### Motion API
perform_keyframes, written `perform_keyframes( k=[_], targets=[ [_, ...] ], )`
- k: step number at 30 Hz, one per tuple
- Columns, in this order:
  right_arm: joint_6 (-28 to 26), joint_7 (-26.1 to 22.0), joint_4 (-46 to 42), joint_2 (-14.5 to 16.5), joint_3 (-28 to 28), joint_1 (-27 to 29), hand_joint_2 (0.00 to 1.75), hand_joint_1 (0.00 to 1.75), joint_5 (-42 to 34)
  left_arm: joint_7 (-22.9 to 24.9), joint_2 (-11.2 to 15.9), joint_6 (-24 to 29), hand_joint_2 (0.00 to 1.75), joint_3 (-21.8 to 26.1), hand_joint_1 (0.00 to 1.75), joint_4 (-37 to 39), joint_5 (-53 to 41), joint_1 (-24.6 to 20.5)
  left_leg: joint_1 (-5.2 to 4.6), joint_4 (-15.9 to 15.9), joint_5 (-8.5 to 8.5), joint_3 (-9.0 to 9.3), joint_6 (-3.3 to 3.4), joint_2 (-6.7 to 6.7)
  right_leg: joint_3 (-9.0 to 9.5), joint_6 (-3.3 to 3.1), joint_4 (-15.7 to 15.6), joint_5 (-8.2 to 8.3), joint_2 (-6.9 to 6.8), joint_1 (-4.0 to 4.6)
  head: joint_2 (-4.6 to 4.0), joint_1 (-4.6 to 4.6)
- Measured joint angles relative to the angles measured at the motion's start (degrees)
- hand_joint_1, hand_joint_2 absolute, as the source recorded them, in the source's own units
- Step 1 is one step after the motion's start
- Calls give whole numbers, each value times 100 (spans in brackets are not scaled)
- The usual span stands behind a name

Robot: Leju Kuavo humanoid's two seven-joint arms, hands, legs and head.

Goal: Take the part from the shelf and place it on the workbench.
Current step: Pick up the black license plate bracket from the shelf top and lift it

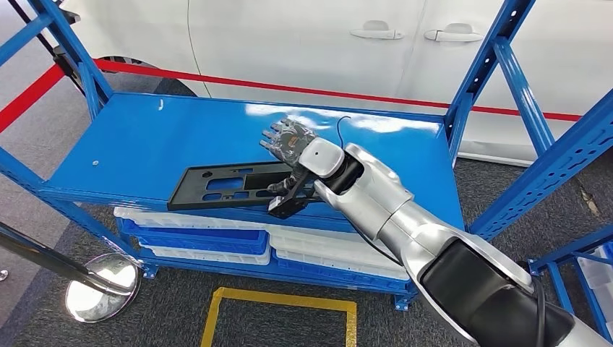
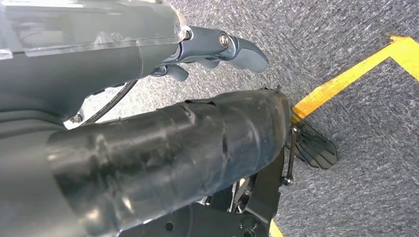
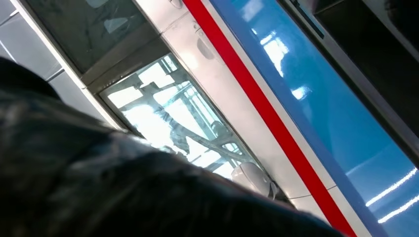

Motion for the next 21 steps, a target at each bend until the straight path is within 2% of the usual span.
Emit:
perform_keyframes(
  k=[6, 10, 21],
  targets=[
    [-85, -76, 89, -74, 38, 55, 0, 0, -115, 165, -56, 153, 0, 31, 0, -109, 31, -11, 0, 2, 0, -1, 0, 0, -1, 0, 0, 0, 0, -1, 0, 0],
    [-145, -92, 213, -143, 109, 110, 0, 0, -188, 268, -130, -56, 0, 45, 0, -266, 8, -5, 0, 5, 0, -5, 0, 0, -2, 2, 0, 1, 0, -1, -1, 1],
    [-288, -39, 886, -190, 226, 141, 0, 0, -302, 316, -250, 238, 0, 53, 0, -297, 21, -19, 0, 8, 0, -8, 1, -1, -3, 6, 0, 4, 0, -3, 0, 0]
  ],
)
